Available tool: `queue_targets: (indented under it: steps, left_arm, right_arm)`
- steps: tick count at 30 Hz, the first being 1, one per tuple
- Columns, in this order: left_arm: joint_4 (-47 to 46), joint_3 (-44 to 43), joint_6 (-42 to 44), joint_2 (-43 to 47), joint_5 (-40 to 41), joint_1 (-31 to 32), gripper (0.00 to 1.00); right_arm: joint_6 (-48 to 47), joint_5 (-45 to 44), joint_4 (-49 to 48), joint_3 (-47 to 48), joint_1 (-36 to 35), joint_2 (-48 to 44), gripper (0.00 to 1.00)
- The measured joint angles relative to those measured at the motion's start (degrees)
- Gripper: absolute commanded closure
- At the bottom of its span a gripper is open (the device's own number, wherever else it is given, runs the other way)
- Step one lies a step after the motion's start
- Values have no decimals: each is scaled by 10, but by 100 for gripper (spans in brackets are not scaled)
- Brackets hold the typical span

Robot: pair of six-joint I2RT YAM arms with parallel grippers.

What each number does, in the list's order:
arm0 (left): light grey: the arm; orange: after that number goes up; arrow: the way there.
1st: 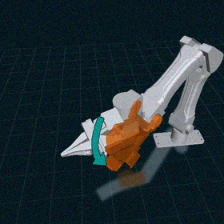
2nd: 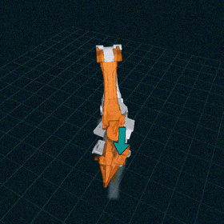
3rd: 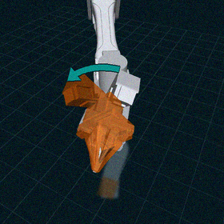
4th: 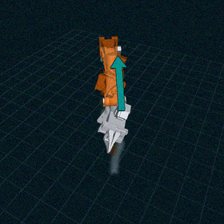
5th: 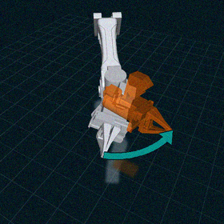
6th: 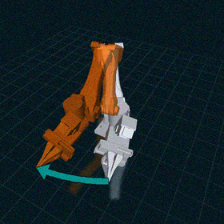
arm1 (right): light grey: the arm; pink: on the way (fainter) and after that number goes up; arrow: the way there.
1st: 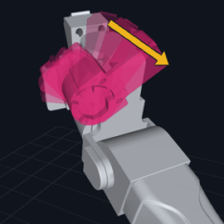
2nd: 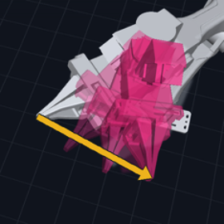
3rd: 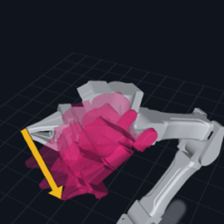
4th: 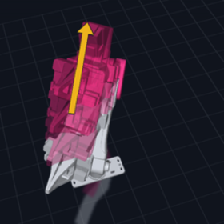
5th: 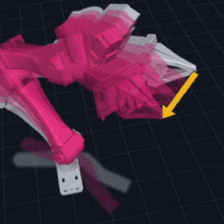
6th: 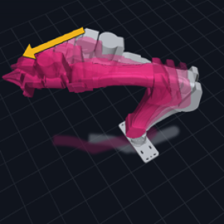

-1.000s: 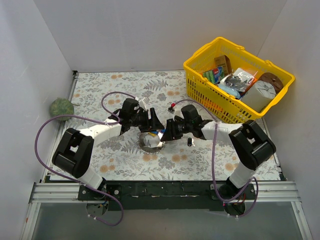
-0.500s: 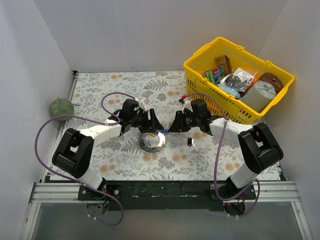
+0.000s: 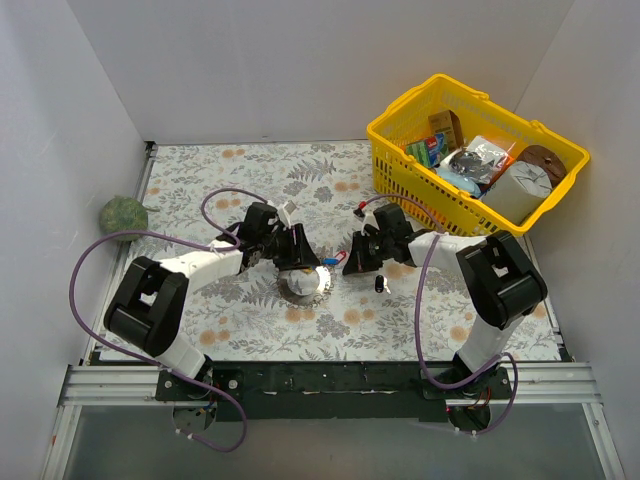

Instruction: Put the keys on the keyring

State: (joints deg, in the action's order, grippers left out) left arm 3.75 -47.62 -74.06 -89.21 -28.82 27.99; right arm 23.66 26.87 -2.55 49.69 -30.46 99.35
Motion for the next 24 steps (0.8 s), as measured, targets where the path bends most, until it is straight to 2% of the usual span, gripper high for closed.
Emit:
queue_targets:
  steps: [2, 4, 10, 17, 24]
  left_arm:
    - [18, 5, 2, 0, 14, 0, 72]
    - [39, 14, 2, 0, 30, 0, 77]
    - [114, 21, 0, -28, 112, 0, 99]
    - [195, -73, -2, -90, 193, 5, 100]
    - [229, -160, 12, -148, 268, 9, 100]
  right_arm:
    - [-3, -2, 3, 1, -1, 3, 99]
    - [-5, -3, 10, 1, -2, 4, 99]
    - [-13, -11, 18, 2, -3, 4, 99]
    - [-21, -18, 31, 11, -4, 4, 99]
    - [-31, -21, 32, 12, -4, 4, 99]
